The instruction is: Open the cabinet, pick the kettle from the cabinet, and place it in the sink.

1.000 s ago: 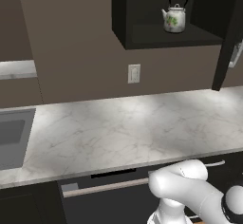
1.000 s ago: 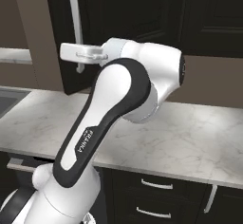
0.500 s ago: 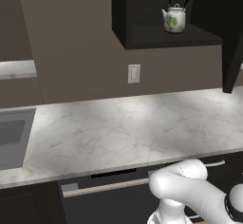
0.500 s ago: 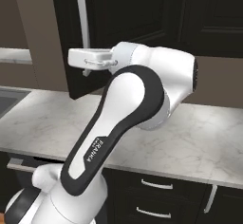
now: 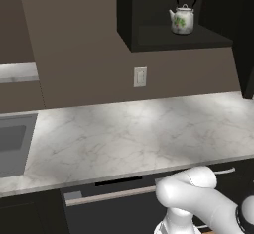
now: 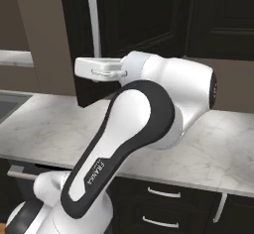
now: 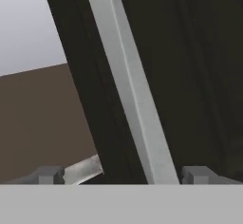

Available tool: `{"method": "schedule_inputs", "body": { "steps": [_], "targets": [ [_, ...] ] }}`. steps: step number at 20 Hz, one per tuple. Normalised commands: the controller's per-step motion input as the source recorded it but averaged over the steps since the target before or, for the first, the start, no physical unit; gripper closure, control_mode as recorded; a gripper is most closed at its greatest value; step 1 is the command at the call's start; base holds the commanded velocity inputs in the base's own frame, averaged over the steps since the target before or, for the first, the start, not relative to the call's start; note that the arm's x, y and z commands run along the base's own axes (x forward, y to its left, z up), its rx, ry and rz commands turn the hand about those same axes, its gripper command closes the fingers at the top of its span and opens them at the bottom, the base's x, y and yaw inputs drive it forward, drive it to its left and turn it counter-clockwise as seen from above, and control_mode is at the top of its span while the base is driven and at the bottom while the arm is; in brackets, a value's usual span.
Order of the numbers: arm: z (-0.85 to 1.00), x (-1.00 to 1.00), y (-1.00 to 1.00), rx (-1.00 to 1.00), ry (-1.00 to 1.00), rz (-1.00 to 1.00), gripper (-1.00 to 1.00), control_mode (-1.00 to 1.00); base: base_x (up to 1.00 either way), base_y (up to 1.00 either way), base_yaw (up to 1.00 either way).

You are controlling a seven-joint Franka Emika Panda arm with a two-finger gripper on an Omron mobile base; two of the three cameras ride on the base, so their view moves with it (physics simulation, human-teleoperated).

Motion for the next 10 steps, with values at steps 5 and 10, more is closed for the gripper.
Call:
{"method": "schedule_inputs", "body": {
  "steps": [5,10],
  "targets": [
    [-0.44,-0.29,0.00,-0.09,0.16,-0.22,-1.00,-1.00,0.00,0.00,0.00],
    [-0.41,-0.30,0.04,-0.12,0.06,-0.27,-1.00,-1.00,0.00,0.00,0.00]
  ]
}}
